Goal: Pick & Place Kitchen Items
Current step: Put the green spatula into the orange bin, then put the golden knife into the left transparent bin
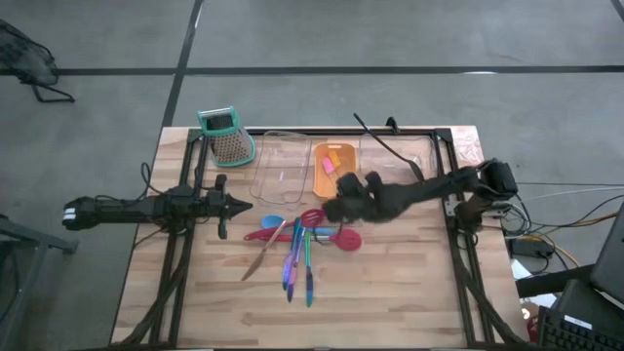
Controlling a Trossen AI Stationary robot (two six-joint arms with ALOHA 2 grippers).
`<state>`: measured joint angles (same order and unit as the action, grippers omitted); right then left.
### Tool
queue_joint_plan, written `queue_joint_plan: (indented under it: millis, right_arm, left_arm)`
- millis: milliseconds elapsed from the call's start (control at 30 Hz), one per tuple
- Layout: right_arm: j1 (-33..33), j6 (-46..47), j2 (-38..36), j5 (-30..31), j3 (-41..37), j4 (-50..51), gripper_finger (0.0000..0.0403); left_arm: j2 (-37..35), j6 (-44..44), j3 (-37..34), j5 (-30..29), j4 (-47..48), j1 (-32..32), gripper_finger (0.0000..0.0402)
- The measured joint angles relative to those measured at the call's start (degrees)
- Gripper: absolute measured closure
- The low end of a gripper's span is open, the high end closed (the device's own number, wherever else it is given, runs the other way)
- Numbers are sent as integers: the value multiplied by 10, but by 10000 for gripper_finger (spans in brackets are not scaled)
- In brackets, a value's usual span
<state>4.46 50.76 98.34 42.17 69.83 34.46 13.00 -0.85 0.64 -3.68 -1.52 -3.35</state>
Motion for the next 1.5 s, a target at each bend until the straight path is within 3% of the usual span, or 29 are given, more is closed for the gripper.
queue_joint_plan:
  millis: [267,800,1500]
  right_arm:
    - [-76,-22,5,-30,-11,-19,367]
    - [-87,-53,49,-37,-36,-82,324]
    - [-85,-94,40,-60,-35,-110,162]
  left_arm:
    - [0,0,0,0,0,0,396]
    - [0,0,0,0,0,0,396]
    - [0,0,0,0,0,0,396]
